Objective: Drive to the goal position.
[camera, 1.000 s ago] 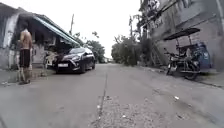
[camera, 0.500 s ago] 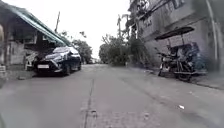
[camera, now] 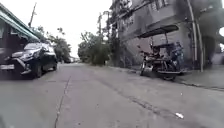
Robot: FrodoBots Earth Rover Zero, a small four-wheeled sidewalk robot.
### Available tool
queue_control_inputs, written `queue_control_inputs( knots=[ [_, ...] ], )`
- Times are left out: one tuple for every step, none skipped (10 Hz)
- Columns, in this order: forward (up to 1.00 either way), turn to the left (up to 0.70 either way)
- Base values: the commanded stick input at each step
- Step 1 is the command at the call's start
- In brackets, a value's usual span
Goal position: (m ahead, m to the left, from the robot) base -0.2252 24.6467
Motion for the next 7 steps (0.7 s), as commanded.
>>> queue_control_inputs(
  knots=[
    [1.0,0.0],
    [1.0,0.0],
    [1.0,0.0],
    [1.0,0.02],
    [1.0,0.01],
    [1.0,0.0],
    [1.0,0.0]
  ],
)
